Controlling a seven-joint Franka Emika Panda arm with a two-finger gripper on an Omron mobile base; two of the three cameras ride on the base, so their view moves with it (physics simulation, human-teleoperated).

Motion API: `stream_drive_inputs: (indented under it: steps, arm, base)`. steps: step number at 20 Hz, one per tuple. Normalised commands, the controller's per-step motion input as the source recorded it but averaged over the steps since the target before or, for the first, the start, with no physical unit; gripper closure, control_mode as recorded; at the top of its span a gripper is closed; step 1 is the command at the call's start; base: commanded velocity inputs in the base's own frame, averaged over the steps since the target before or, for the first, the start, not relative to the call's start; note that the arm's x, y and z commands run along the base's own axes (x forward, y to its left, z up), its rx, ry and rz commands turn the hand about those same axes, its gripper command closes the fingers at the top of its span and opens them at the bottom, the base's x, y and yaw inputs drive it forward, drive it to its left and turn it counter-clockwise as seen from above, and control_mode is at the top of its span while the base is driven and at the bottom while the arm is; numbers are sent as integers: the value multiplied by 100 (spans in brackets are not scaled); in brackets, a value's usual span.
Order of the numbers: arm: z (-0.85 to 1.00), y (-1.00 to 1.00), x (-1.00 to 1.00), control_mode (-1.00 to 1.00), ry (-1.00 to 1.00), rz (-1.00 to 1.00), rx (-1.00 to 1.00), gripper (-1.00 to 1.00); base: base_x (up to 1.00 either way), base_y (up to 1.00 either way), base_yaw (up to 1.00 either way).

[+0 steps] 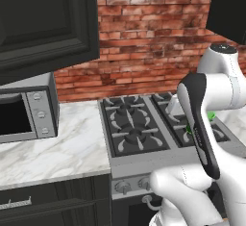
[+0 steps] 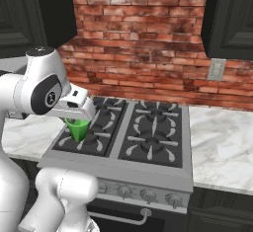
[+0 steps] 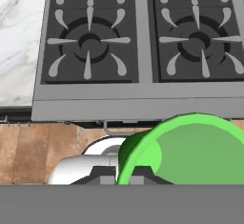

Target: Pick the cup and bowl from the counter and place them on the counter next to the sink.

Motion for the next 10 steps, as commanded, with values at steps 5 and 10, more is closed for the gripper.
stream_drive_inputs:
  steps: [5,10]
  arm:
    - [0,0,0,100,0,0,0,100]
    - [0,0,0,100,0,0,0,100]
  base:
    - [-3,0,0]
    - [-71,0,-11]
